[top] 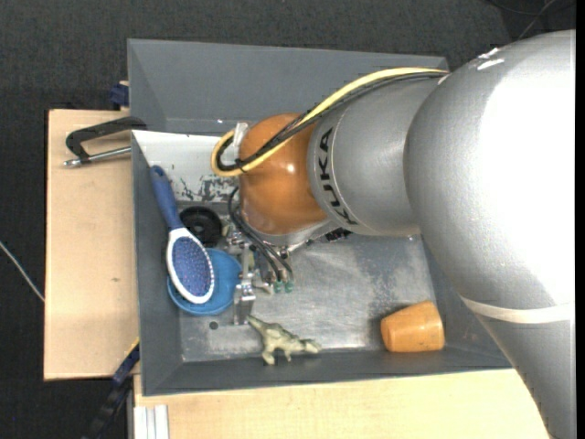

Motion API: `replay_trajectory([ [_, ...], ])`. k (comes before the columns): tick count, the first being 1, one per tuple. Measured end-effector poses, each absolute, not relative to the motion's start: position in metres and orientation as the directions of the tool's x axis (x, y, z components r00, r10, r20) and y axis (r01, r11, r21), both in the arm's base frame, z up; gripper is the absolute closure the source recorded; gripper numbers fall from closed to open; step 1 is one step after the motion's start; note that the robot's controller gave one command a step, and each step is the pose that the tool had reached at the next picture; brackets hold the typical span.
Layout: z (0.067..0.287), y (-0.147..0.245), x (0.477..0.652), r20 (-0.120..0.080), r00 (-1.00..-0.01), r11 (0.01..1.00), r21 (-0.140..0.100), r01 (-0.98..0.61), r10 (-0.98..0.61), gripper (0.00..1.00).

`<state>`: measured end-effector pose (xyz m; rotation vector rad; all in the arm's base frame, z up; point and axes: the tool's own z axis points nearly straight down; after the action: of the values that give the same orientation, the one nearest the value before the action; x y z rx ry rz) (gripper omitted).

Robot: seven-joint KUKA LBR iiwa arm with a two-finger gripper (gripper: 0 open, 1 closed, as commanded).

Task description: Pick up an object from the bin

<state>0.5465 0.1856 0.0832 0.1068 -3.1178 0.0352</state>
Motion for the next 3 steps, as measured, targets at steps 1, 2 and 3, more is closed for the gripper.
replay_trajectory([
  [1,0.085,0.185,0.547,0.018,-0.998,0.998,-0.020,-0.064,-0.064,1.00],
  [2,0.225,0.182,0.555,-0.015,-0.997,0.997,0.004,-0.071,-0.071,1.00],
  [3,0.220,0.182,0.553,-0.005,-0.997,0.997,0.002,-0.071,-0.071,0.00],
])
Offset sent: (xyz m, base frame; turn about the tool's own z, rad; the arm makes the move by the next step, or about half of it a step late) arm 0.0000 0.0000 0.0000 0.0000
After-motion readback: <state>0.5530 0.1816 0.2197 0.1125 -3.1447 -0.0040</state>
